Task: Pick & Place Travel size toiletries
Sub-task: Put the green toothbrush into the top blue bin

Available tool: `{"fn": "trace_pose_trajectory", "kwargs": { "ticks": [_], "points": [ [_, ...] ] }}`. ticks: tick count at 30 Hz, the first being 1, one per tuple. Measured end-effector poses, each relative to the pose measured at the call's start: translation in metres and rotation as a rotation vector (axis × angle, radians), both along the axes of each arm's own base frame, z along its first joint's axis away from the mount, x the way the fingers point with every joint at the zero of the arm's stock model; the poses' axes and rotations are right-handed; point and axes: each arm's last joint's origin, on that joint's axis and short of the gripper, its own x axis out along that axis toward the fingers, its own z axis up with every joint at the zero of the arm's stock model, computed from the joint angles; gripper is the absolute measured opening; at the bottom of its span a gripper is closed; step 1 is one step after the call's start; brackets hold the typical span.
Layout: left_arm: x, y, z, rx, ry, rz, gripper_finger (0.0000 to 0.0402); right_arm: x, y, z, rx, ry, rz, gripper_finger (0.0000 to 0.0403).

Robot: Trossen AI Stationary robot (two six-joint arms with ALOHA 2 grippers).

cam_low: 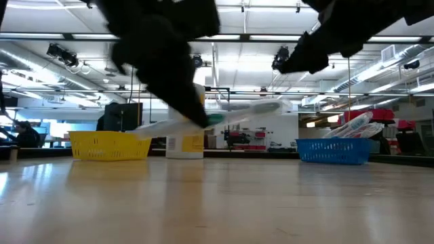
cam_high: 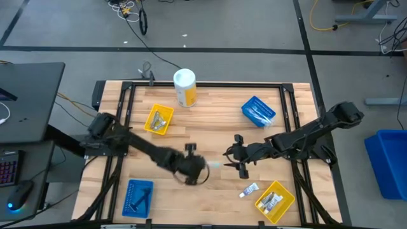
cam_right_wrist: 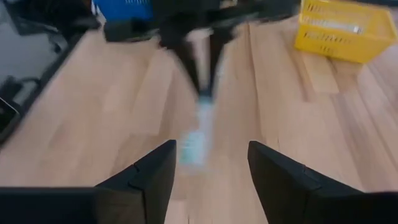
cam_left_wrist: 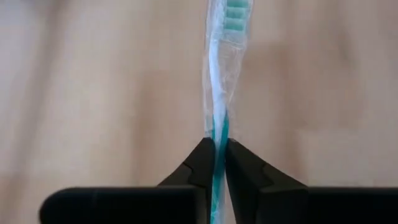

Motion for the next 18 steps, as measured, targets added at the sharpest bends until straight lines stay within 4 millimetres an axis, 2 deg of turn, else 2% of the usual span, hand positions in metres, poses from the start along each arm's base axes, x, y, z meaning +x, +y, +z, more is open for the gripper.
{"fn": "trace_pose_trajectory", "kwargs": {
  "ticks": [4, 7, 11, 18],
  "points": [
    [0.017, 0.025, 0.006, -0.043, -0.072, 0.068, 0.0023, 0.005, -0.002, -0.013, -0.021, 0.051, -0.010, 0.0227],
    [0.024, 0.037, 0.008, -0.088, -0.092, 0.047, 0.0029, 0.009, -0.004, -0.021, -0.080, 0.071, -0.029, 0.0240],
    [0.029, 0.045, 0.010, -0.089, -0.112, 0.015, 0.0040, 0.013, -0.010, -0.029, -0.131, 0.090, -0.095, 0.0257],
    [0.032, 0.051, 0.012, -0.082, -0.131, 0.014, 0.0027, 0.018, -0.015, -0.039, -0.113, 0.129, -0.094, 0.0269]
  ]
}}
